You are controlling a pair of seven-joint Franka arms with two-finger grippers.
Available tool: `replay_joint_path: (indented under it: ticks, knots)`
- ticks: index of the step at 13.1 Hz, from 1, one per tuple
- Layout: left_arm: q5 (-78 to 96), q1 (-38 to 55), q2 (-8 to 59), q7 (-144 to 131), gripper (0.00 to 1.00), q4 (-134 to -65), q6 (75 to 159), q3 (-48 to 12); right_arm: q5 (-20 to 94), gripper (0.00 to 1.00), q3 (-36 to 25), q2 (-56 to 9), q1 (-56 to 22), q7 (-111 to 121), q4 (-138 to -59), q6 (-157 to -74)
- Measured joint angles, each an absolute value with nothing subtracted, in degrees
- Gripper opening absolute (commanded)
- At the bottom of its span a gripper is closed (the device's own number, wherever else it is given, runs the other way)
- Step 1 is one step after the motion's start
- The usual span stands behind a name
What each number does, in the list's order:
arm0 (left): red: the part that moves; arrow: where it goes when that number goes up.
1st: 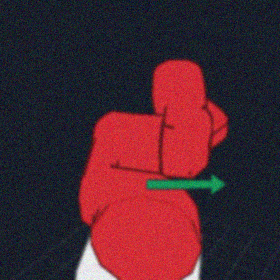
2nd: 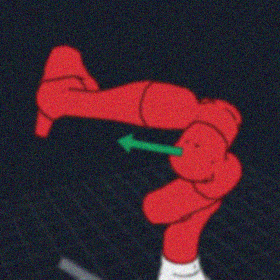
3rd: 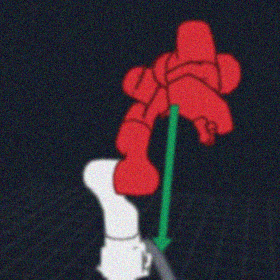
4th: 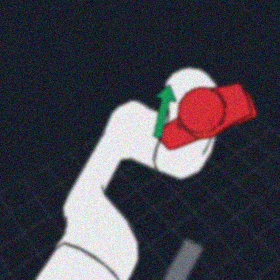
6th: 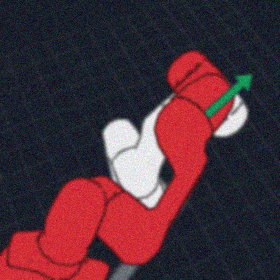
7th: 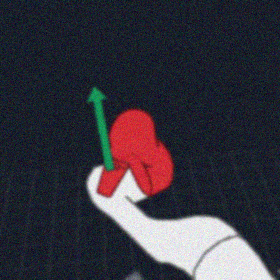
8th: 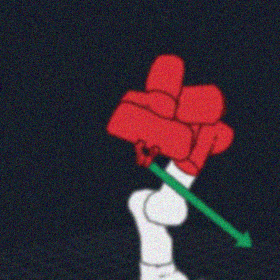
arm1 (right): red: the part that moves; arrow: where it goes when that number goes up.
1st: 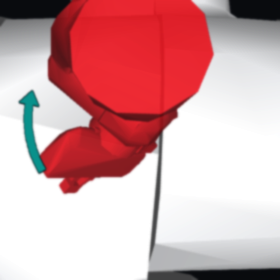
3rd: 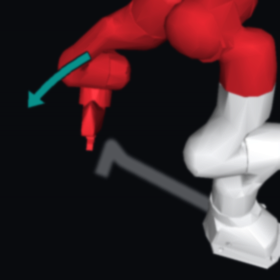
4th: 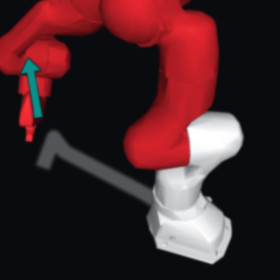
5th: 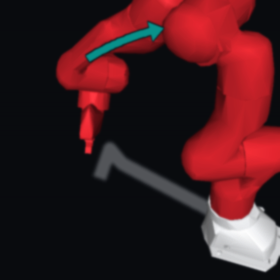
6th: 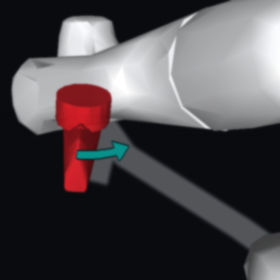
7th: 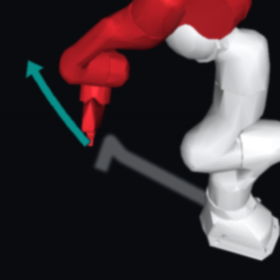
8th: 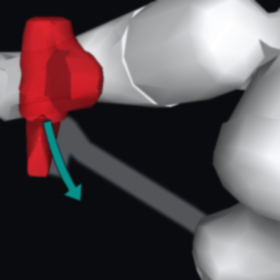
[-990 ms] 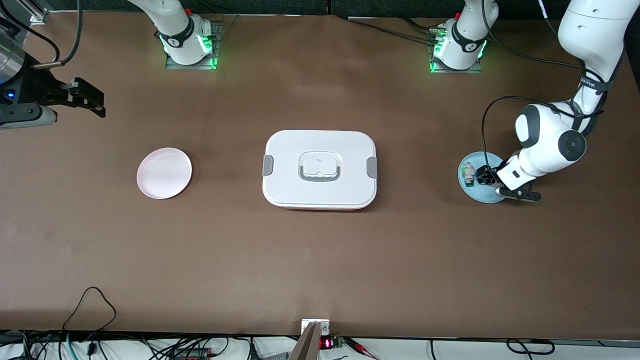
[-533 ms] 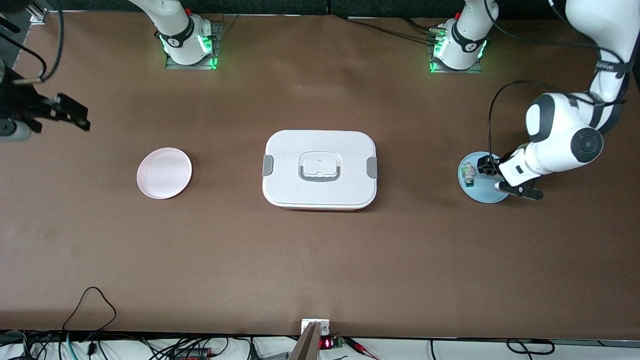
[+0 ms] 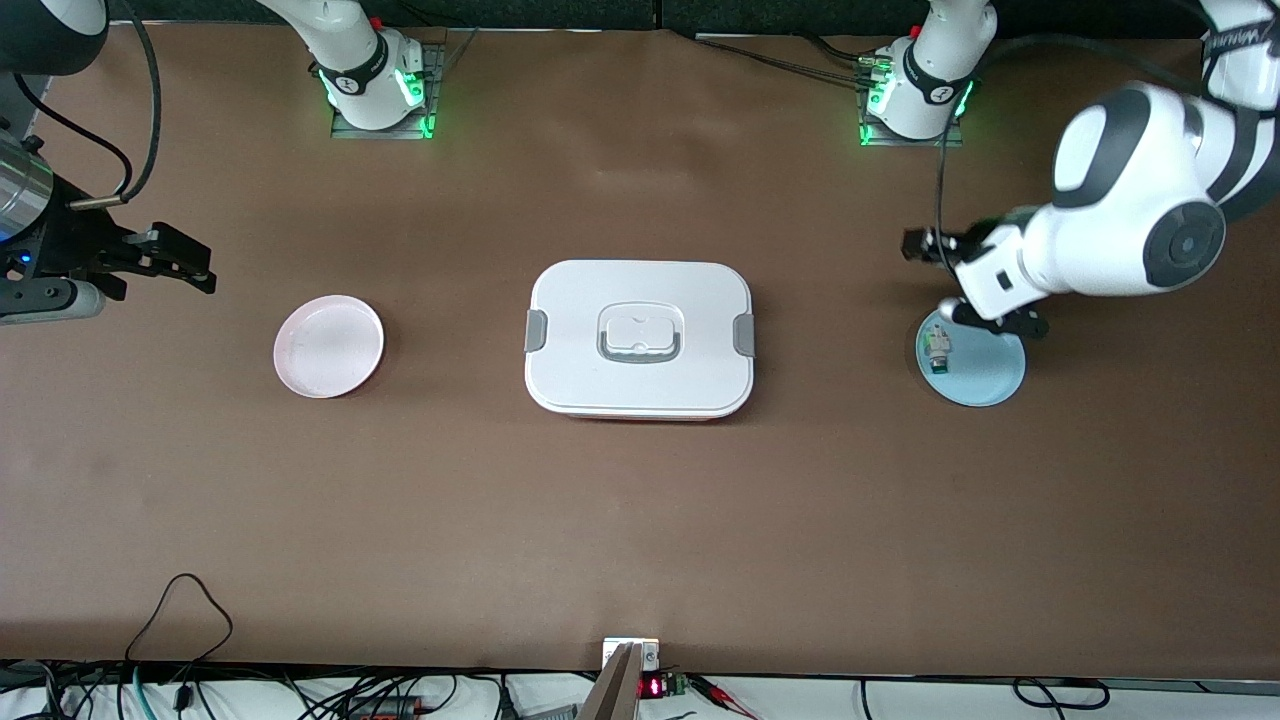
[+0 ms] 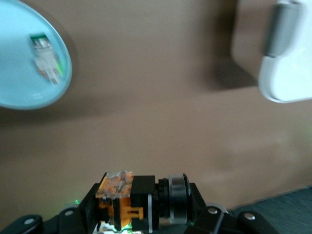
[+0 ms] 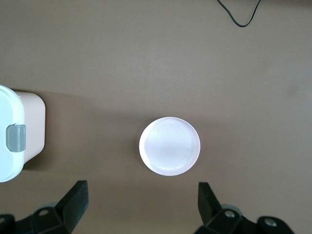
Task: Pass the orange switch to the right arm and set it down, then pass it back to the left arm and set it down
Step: 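Lift the orange switch with the left gripper while the right gripper approaches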
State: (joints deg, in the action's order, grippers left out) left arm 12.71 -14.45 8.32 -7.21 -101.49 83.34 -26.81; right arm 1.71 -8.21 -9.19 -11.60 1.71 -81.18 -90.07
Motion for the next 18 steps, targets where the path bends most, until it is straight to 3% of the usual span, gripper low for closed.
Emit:
replay_joint_path:
  ticks: [3, 8, 14, 18]
  knots:
    - [22.0, -14.3, 8.0, -20.9, 0.05, -92.9, 74.2, -30.7, 1.7, 1.0, -8.2, -9.2, -11.6, 1.7, -81.2, -89.1]
    - [42.8, -14.2, 8.0, -42.9, 0.05, -87.2, 72.4, -32.8, 4.3, 1.0, -8.2, -9.0, -11.6, 1.7, -81.1, -86.1]
    - [57.5, -10.0, 11.0, -71.2, 0.05, -87.0, 87.4, -34.1, 13.8, 1.0, -8.3, -9.6, -11.2, 1.7, -81.2, -85.8]
    - [63.2, -4.6, 14.9, -80.6, 0.05, -87.0, 97.7, -34.3, 29.4, 1.0, -8.5, -9.7, -9.1, 2.1, -82.5, -82.9]
